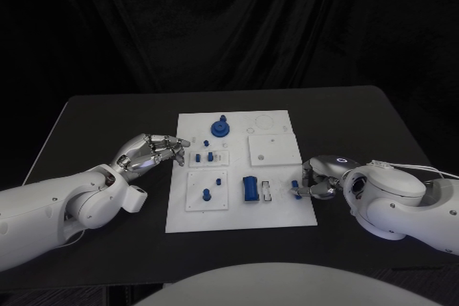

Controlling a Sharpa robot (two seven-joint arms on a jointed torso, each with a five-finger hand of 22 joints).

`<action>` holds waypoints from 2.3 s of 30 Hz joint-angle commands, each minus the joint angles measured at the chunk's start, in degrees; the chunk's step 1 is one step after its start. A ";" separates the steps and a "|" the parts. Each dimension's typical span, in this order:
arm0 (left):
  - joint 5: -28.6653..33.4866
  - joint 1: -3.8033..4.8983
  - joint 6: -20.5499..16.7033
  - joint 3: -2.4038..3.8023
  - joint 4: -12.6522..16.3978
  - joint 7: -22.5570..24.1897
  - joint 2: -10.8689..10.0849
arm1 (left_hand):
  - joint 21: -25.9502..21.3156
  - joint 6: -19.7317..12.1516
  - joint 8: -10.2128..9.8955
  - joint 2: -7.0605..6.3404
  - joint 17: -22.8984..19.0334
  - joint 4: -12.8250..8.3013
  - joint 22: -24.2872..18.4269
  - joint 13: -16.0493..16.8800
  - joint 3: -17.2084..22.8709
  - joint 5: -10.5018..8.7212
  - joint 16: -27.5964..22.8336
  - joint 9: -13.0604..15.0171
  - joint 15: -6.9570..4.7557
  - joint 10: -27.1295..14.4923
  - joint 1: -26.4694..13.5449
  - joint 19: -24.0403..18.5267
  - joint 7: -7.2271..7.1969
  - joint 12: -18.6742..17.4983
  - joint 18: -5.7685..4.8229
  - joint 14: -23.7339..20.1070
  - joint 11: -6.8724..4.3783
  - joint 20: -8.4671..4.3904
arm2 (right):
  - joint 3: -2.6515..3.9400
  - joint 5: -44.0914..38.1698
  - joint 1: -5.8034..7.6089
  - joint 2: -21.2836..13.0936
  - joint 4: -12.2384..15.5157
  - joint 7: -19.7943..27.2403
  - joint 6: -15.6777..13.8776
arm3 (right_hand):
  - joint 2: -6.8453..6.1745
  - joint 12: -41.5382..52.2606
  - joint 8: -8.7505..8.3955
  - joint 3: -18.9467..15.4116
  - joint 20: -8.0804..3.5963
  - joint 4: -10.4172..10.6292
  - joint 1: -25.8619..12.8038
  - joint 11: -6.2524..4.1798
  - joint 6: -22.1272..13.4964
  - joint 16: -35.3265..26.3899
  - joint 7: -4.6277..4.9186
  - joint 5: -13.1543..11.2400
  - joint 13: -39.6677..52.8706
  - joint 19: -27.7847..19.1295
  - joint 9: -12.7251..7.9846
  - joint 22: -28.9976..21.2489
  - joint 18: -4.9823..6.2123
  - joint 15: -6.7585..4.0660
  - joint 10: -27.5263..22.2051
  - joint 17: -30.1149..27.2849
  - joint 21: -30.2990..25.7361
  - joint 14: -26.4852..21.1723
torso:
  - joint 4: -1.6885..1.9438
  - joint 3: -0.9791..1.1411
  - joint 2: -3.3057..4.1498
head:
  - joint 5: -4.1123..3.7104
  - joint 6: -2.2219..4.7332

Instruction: Assemble the parts on the task board

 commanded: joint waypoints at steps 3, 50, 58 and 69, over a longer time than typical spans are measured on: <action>0.34 -0.13 0.72 0.04 0.05 0.41 0.18 | -0.25 -0.31 0.32 0.06 -0.05 0.27 -0.09 -0.07 -0.16 0.32 -0.23 -0.07 0.02 0.04 0.44 -0.33 -0.02 -0.31 0.06 -0.53 0.35 -0.08 | -0.20 -0.62 -0.72 0.77 -0.19 -0.88 1.03 | 0.17 0.15 0.71 0.14 -0.45 -0.22 0.02 -0.65 0.95 -0.29 -0.23 -0.84 15.07 3.58 0.42 12.27 -0.06 -0.55 6.07 11.47 -0.23 5.43 | -0.01 0.01 0.00 | -0.06 0.00; 0.34 -0.40 1.22 0.04 0.03 0.00 0.35 | -0.35 -0.35 0.43 0.13 -0.27 0.38 -0.06 -0.32 -0.24 0.33 -0.12 -0.06 0.04 0.06 0.52 -0.29 -0.01 -0.26 0.08 -0.54 0.37 -0.04 | -0.16 43.45 -2.55 5.29 -2.38 15.56 -12.53 | -5.10 0.15 1.83 32.93 -1.91 -5.75 -1.47 -2.22 3.53 -1.99 -1.79 14.16 15.07 2.62 7.90 11.36 0.53 -2.05 6.07 7.36 -2.26 4.72 | 0.02 0.00 -0.01 | 0.63 0.00; 0.34 -0.41 1.30 0.04 0.07 0.04 0.35 | -0.35 -0.35 0.43 0.13 -0.27 0.38 -0.06 -0.32 -0.24 0.33 -0.12 -0.06 0.04 0.06 0.52 -0.29 -0.01 -0.26 0.08 -0.54 0.37 -0.04 | -0.16 44.38 -2.56 7.03 -3.91 16.73 -11.96 | -4.03 0.15 1.23 28.84 -1.89 -5.32 -1.94 -2.15 3.28 -2.20 -1.71 15.98 15.07 2.53 8.01 11.28 0.59 -2.00 6.07 6.87 -2.52 4.63 | 0.05 -0.01 -0.01 | 0.63 0.00; 0.34 -0.44 1.45 0.04 -0.07 0.01 0.43 | -0.35 -0.35 0.43 0.13 -0.27 0.38 -0.06 -0.32 -0.24 0.33 -0.12 -0.06 0.04 0.06 0.52 -0.29 -0.01 -0.26 0.08 -0.54 0.37 -0.04 | -0.16 40.03 -2.57 7.55 -4.17 18.28 -14.24 | -3.61 0.15 1.00 27.22 -1.85 -5.36 -1.56 -2.16 3.29 -2.31 -1.73 14.39 15.07 2.52 8.09 11.28 0.59 -1.99 6.07 6.61 -2.56 4.58 | 0.03 -0.02 0.02 | 0.64 0.00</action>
